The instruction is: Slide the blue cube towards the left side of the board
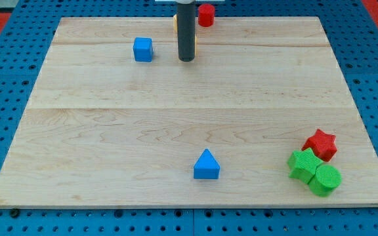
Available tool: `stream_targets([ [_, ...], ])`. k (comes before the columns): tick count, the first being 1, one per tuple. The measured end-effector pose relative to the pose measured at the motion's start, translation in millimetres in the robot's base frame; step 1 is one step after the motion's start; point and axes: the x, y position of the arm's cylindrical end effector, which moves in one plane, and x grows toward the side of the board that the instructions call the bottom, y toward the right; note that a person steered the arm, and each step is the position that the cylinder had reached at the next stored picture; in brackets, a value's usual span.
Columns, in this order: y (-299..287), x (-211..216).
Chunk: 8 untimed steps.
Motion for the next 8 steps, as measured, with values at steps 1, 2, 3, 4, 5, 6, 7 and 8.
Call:
stream_targets([
  [1, -7.7, -26.4],
  [2, -27.4, -46.8],
  [3, -28.0, -49.3],
  [4, -19.4, -42.2],
  [5, -15.7, -9.9],
  [6, 14.8, 1.1],
  [7, 56.9, -2.8],
  [8, -11.3, -2.0],
])
